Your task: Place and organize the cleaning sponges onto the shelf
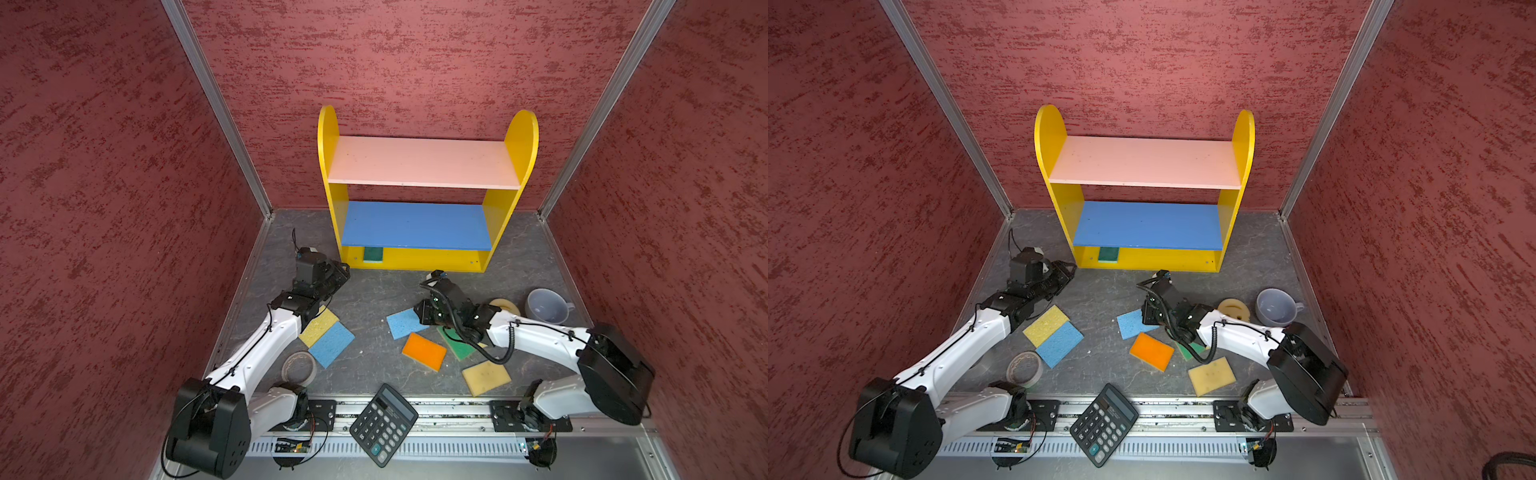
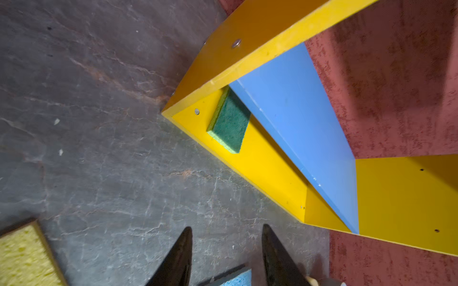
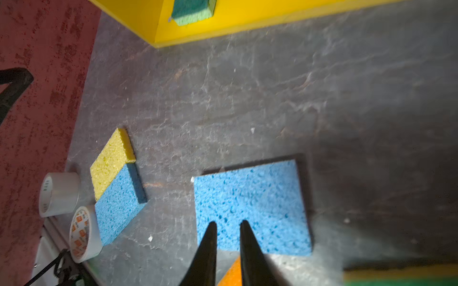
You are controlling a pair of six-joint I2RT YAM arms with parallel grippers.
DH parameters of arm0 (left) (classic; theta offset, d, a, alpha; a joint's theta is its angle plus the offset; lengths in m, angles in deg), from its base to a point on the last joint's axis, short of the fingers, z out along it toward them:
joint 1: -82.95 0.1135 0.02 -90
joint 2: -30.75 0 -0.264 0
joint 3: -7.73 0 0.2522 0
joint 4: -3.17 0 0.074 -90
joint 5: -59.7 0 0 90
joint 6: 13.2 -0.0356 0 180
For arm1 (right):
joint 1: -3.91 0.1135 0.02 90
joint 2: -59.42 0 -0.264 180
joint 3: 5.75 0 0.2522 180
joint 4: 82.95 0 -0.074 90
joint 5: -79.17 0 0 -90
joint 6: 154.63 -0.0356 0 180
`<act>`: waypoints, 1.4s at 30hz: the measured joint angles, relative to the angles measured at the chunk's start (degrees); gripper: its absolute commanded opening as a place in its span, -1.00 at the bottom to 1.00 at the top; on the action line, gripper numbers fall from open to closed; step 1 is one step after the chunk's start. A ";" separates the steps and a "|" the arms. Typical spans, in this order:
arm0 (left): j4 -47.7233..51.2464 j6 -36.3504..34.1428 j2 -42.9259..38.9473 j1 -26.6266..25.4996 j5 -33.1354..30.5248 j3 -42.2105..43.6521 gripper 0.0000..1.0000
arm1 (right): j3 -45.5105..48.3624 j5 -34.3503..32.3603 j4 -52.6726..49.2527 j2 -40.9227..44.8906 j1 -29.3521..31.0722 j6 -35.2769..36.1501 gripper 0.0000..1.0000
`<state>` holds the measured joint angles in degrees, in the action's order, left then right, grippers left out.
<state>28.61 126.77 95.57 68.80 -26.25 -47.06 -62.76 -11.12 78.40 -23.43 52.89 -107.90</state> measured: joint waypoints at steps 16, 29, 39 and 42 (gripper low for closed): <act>2.40 -6.38 3.26 -6.80 -3.08 -0.02 -0.06 | -9.29 -1.01 -0.57 -17.99 0.79 7.58 -0.91; -1.33 -6.56 9.55 -7.08 -2.43 0.00 -0.28 | -17.18 1.68 1.31 -17.29 -0.96 26.10 -0.57; -3.15 -5.90 22.34 -10.10 -1.18 -2.78 -1.00 | 1.42 7.78 8.22 -11.63 -3.48 12.02 -1.00; -3.17 -5.88 26.43 -11.56 -1.11 -4.59 -1.00 | 1.95 10.34 9.40 -13.20 -5.60 9.94 -1.00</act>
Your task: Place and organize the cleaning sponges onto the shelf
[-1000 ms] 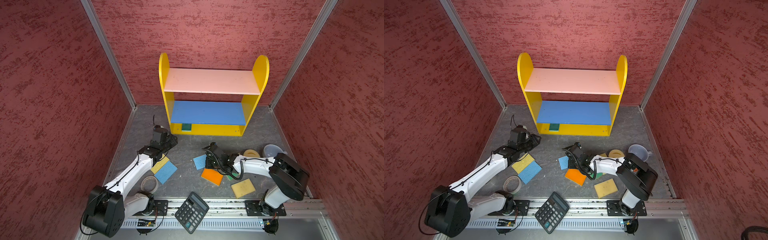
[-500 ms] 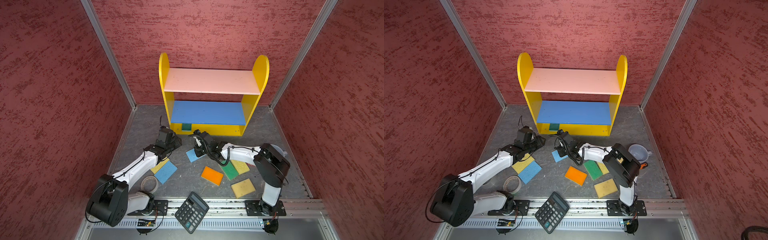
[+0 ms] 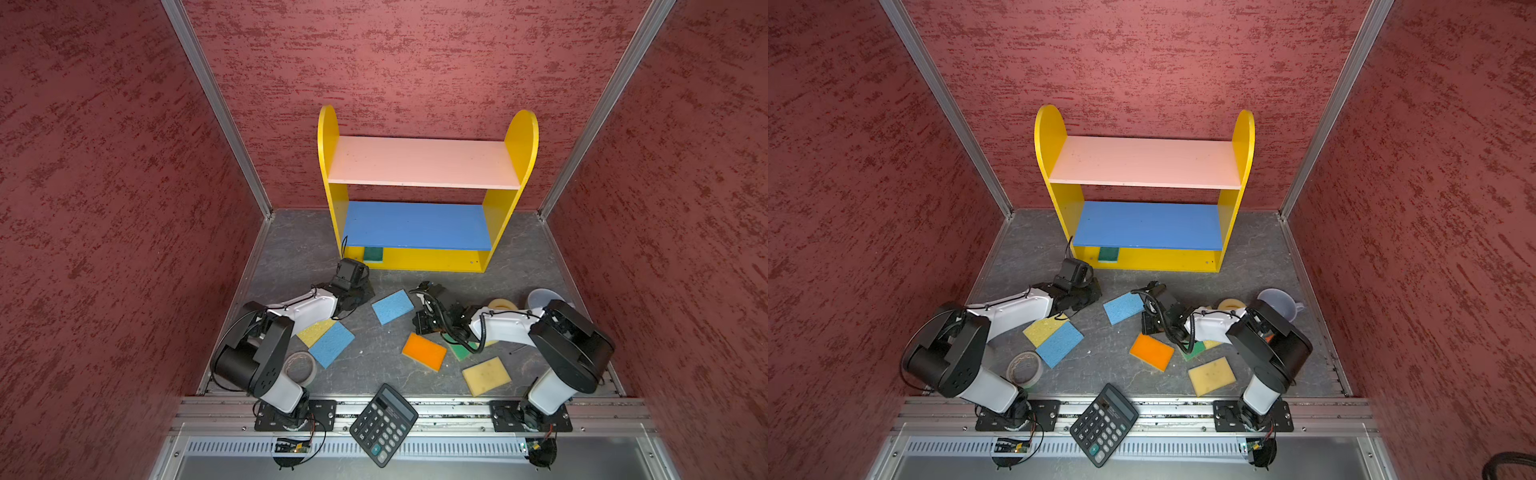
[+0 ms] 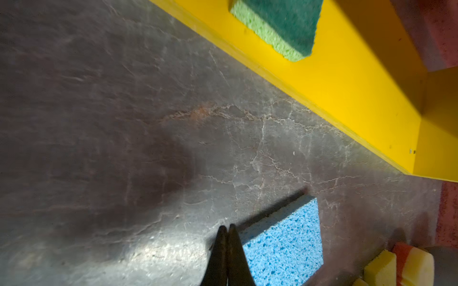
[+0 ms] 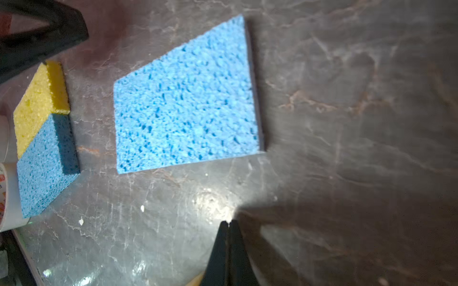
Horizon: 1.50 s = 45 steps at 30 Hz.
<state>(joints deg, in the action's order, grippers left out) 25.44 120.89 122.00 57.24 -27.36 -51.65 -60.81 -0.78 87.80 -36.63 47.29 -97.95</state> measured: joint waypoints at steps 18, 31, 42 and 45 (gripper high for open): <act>-1.55 2.45 5.77 -6.58 0.83 -1.33 -1.00 | -13.00 0.76 7.65 -13.99 -7.13 -3.58 -1.00; -2.99 3.63 5.95 -7.06 2.29 -2.86 -1.00 | 1.38 -1.18 7.08 -1.51 -5.51 -10.08 -0.60; -5.05 5.40 6.27 -7.50 2.73 -1.36 -1.00 | 0.63 0.96 9.20 -2.49 -0.85 -16.72 -0.40; -6.12 5.88 6.27 -7.89 2.47 -0.68 -1.00 | 0.63 1.14 10.54 -3.17 -0.85 -17.86 -0.52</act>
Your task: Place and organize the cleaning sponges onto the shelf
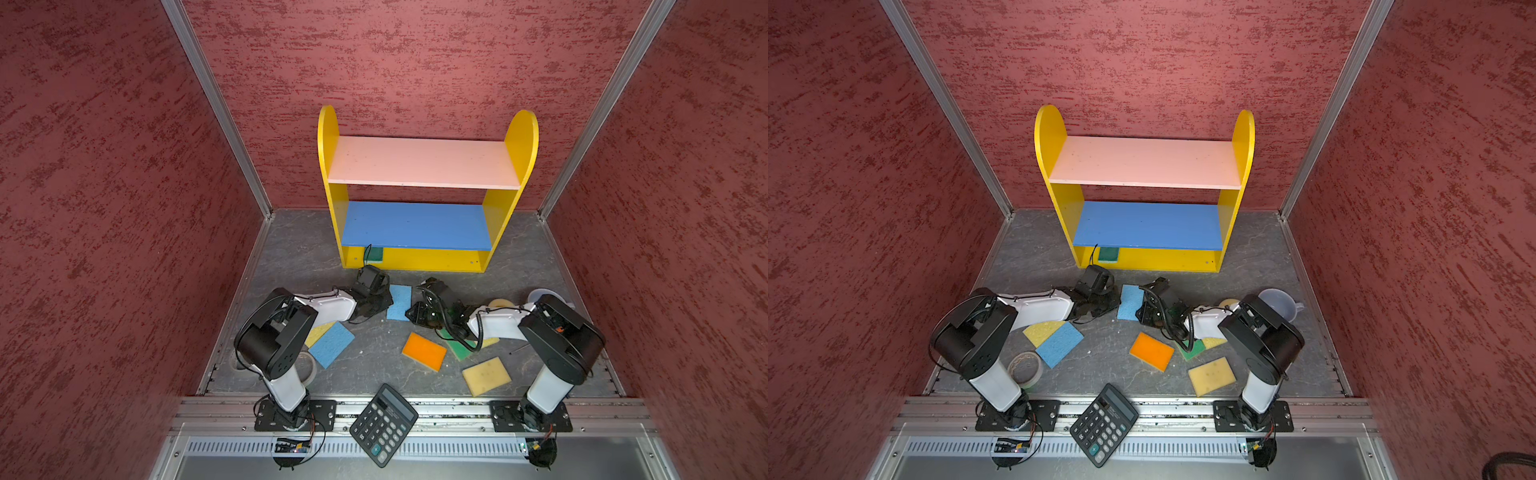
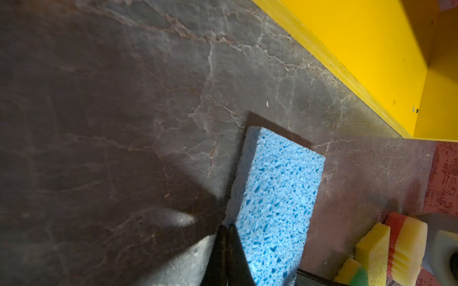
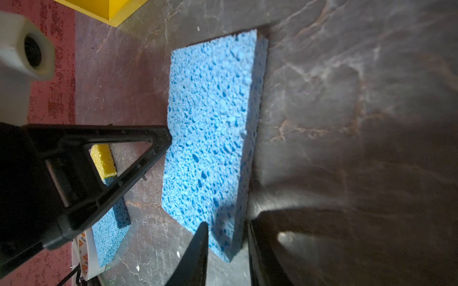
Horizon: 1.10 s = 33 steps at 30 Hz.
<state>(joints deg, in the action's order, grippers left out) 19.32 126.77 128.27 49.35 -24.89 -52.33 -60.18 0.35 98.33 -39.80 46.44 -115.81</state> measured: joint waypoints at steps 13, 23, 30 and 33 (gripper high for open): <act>0.83 0.33 -4.50 0.98 -4.68 1.57 -0.69 | -4.04 -1.31 0.46 -3.87 -0.39 2.10 -1.00; 3.23 -3.85 -25.99 11.54 -8.13 2.67 0.23 | -13.22 -13.79 -6.91 -3.98 -1.38 18.16 -1.00; 6.69 -4.42 -30.27 14.93 -8.55 6.60 0.10 | -17.11 -18.91 -7.13 -9.16 -3.50 24.33 -1.00; 7.72 -4.72 -30.29 15.74 -8.48 7.13 0.03 | -18.53 -20.31 -7.15 -11.76 -4.20 26.12 -1.00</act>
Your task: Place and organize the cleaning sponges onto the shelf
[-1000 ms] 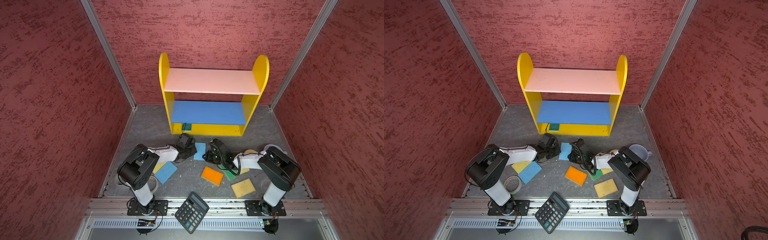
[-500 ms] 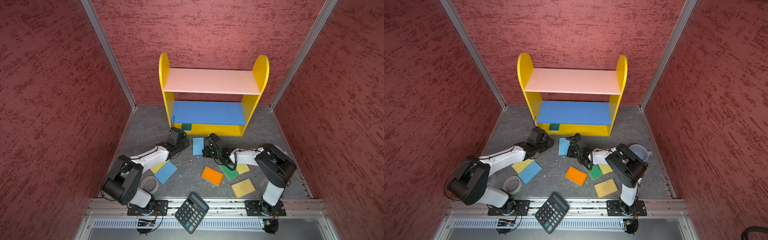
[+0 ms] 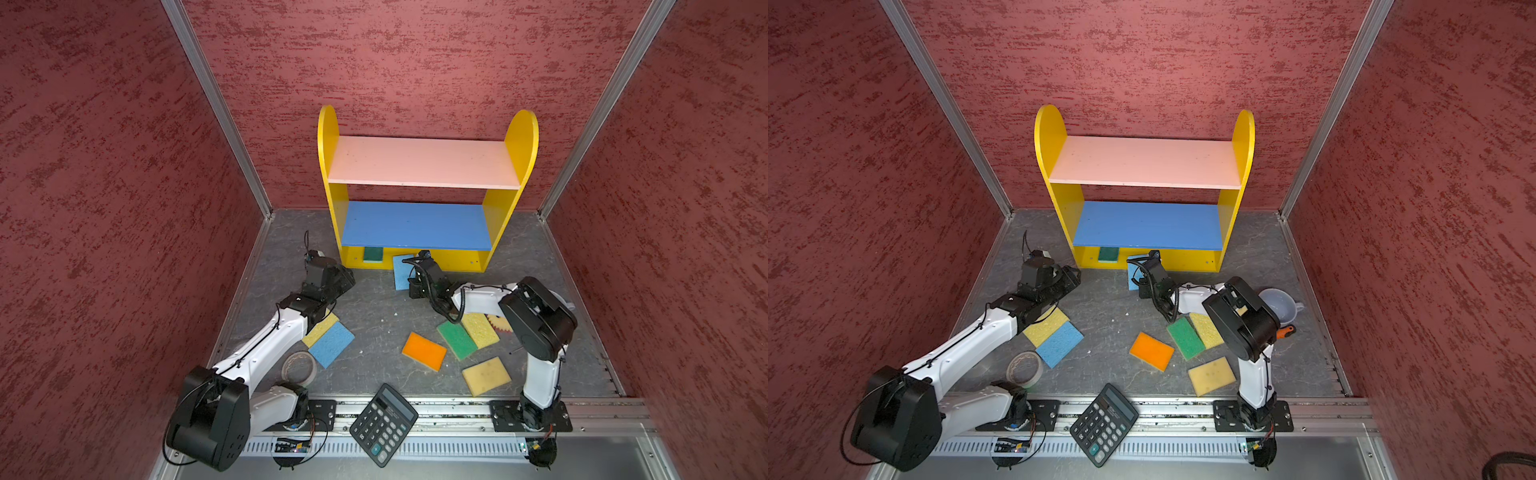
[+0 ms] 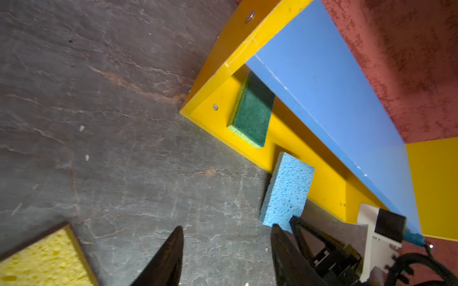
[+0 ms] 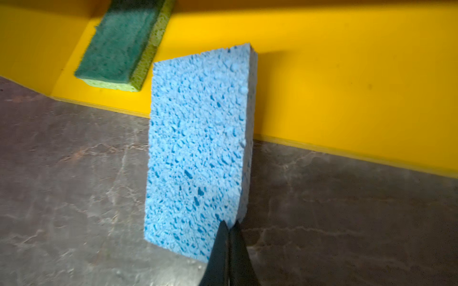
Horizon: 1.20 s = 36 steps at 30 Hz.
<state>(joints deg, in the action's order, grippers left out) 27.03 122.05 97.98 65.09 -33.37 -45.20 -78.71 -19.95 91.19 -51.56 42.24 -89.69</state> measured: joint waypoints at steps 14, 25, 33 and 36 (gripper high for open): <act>0.33 -0.04 0.48 0.87 1.70 0.00 -0.19 | -0.42 -3.17 3.78 -1.40 -2.32 -0.50 -1.00; 0.39 0.13 0.48 1.31 2.12 0.02 -0.16 | -0.66 -2.97 4.39 -2.54 -2.54 -1.05 -0.69; 0.37 0.31 0.48 1.53 2.80 0.44 -0.13 | 1.60 -2.43 6.21 -0.66 -3.13 -2.97 -0.40; 0.44 0.37 0.48 1.55 3.02 0.94 -0.11 | 4.72 -1.60 7.74 3.19 -3.63 -4.37 -0.39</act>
<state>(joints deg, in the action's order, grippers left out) 27.47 122.42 98.46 66.64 -30.36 -44.27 -73.99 -21.55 98.92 -48.37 38.61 -94.06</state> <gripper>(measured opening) 0.439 0.302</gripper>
